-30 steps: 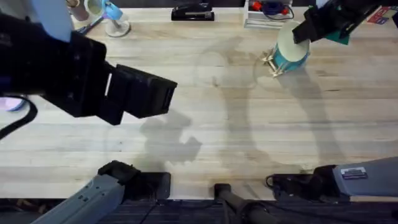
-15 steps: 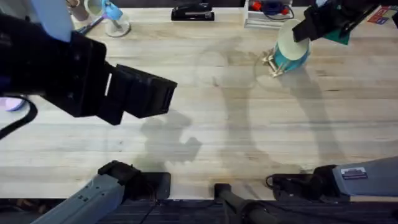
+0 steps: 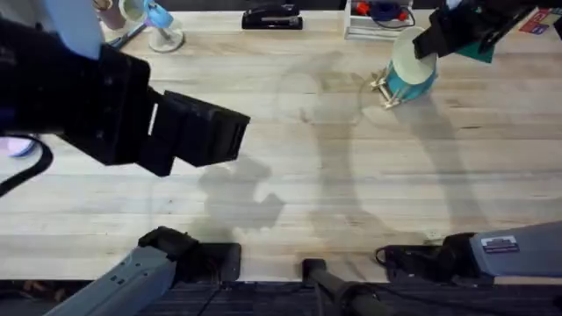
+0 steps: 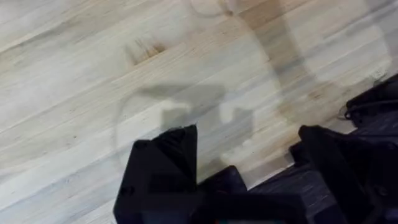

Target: Pick up the plates from the table one by one and place each into a slot on the dish rack.

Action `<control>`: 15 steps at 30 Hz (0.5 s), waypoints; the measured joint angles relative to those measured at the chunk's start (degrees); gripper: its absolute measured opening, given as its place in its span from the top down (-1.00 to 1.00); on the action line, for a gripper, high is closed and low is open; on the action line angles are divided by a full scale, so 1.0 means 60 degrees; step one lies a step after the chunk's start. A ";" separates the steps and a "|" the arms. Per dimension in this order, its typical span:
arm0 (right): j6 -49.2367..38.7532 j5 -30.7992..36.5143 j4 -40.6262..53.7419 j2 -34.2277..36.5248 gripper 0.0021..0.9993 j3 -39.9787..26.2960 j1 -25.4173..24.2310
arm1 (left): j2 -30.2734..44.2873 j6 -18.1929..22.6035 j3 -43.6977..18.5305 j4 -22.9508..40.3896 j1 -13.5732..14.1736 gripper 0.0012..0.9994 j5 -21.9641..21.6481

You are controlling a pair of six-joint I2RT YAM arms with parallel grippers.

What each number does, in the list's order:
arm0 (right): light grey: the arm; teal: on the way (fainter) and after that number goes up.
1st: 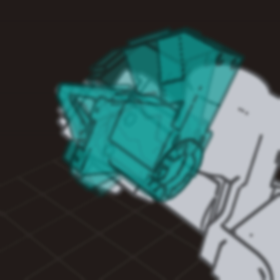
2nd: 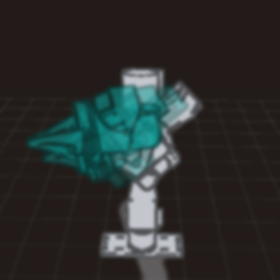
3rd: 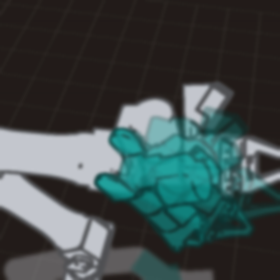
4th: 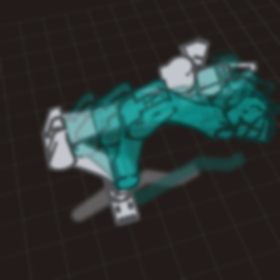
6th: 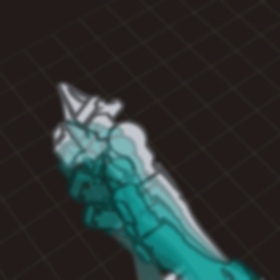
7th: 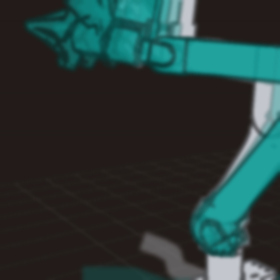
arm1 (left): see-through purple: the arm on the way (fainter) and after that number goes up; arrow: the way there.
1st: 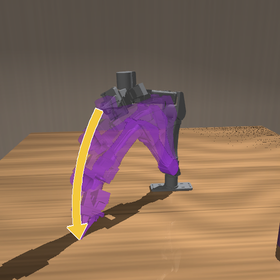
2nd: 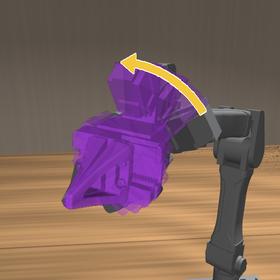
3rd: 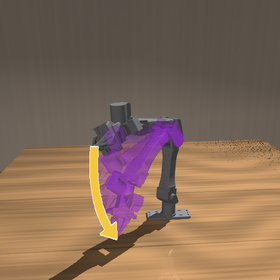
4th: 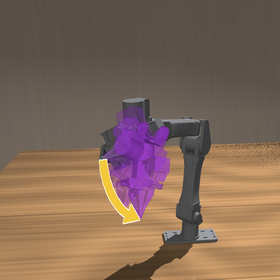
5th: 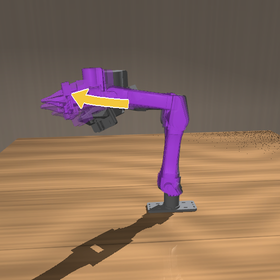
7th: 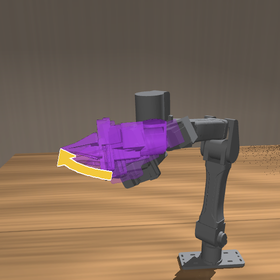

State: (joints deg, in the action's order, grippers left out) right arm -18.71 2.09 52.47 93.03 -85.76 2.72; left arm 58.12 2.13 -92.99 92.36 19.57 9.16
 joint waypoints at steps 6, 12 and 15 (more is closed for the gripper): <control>0.0002 0.0000 -0.0018 0.0267 0.95 0.0000 0.0000 | -0.0002 0.0000 0.0000 0.0000 0.0000 -0.99 -0.0001; 0.0001 0.0000 -0.0022 0.0878 0.95 0.0000 0.0000 | 0.0002 0.0000 0.0000 0.0000 0.0000 -0.99 0.0002; 0.0002 0.0000 -0.0022 0.1033 0.95 0.0000 0.0000 | -0.0002 0.0000 0.0000 0.0000 0.0000 -0.99 -0.0002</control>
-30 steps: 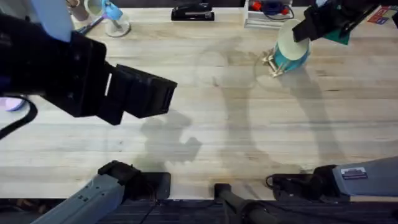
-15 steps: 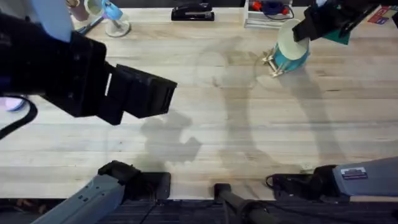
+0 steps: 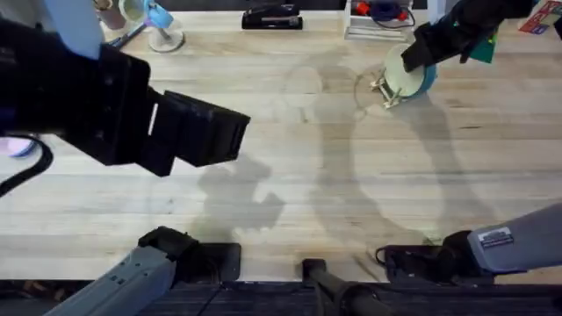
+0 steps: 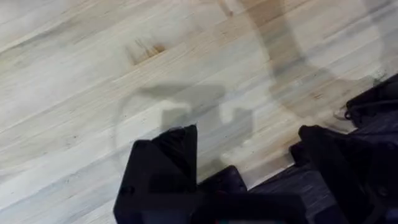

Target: Pick up the plates from the table one by one and place each into a slot on the dish rack.

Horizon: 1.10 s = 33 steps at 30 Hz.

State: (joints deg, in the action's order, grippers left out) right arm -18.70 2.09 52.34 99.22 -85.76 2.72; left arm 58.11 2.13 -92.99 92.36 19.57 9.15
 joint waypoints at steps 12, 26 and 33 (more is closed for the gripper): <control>-0.0004 0.0000 -0.0011 0.0011 0.80 0.0000 0.0000 | 0.0000 0.0000 0.0000 0.0000 0.0000 -0.99 0.0000; -0.0002 0.0000 -0.0011 0.0009 0.72 0.0000 0.0000 | 0.0001 0.0000 0.0000 0.0000 0.0000 -0.99 0.0000; -0.0002 0.0000 0.0000 -0.0159 0.67 0.0000 0.0000 | 0.0004 0.0000 0.0000 0.0000 0.0000 -0.99 0.0002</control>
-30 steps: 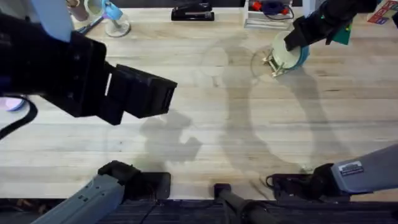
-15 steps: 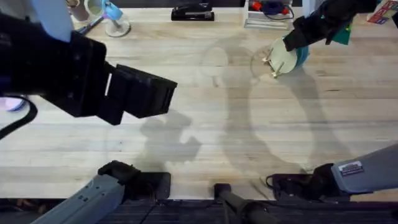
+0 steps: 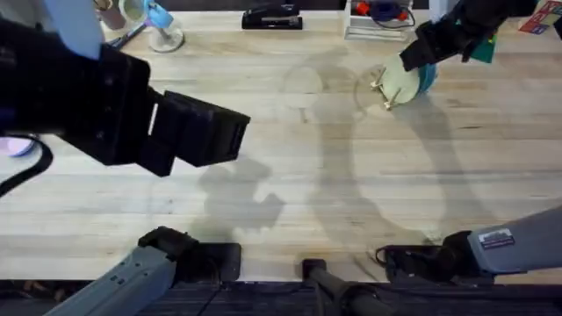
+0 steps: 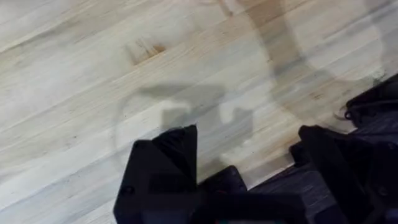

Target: Pick up the plates from the table one by one and place each into a slot on the dish rack.

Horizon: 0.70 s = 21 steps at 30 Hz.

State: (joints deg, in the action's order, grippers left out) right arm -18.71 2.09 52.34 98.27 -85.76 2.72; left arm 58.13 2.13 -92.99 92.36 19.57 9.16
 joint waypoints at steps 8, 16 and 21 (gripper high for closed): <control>-0.0002 0.0000 0.0195 -0.1175 0.62 0.0000 0.0000 | -0.0004 0.0000 0.0000 0.0000 0.0000 -0.99 -0.0002; 0.0006 0.0000 0.1122 -0.2644 0.51 0.0000 0.0000 | -0.0002 0.0000 0.0000 0.0000 0.0000 -0.99 -0.0002; 0.0195 -0.0001 0.1874 -0.3632 -0.47 0.0000 0.0000 | -0.0004 0.0000 0.0000 0.0000 0.0000 -0.99 -0.0002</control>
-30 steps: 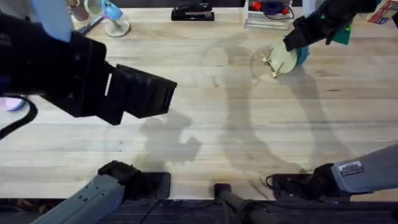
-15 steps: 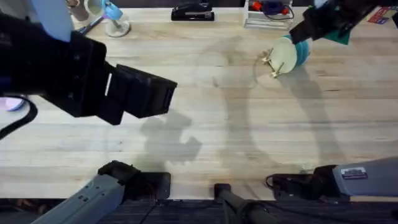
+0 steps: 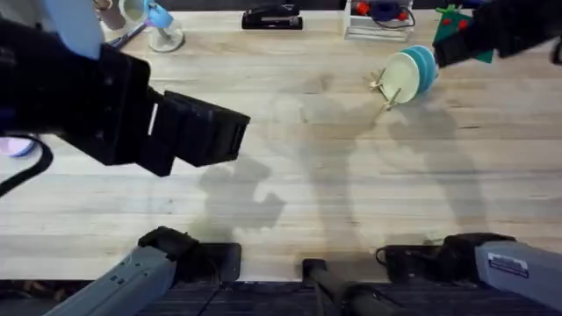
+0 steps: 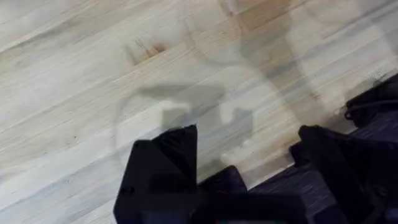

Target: Pick up the plates from the table one by one and place each into a slot on the dish rack.

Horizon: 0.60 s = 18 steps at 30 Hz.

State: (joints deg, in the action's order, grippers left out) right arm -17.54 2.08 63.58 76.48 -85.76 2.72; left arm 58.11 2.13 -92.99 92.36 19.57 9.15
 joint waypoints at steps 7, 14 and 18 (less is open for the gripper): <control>0.0355 -0.0003 0.1418 -0.1296 -0.99 0.0000 0.0000 | 0.0000 0.0000 0.0000 0.0007 0.0000 -0.99 0.0001; 0.0670 -0.0003 0.2619 -0.2394 -0.99 0.0000 0.0000 | 0.0004 0.0000 0.0000 0.0007 0.0000 -0.99 0.0000; 0.0861 -0.0003 0.3154 -0.2871 -0.99 0.0000 0.0000 | 0.0001 0.0000 0.0000 0.0007 0.0000 -0.99 0.0000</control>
State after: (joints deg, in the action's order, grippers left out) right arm -12.37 2.07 82.50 59.25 -85.76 2.72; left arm 58.11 2.13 -92.99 92.40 19.57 9.15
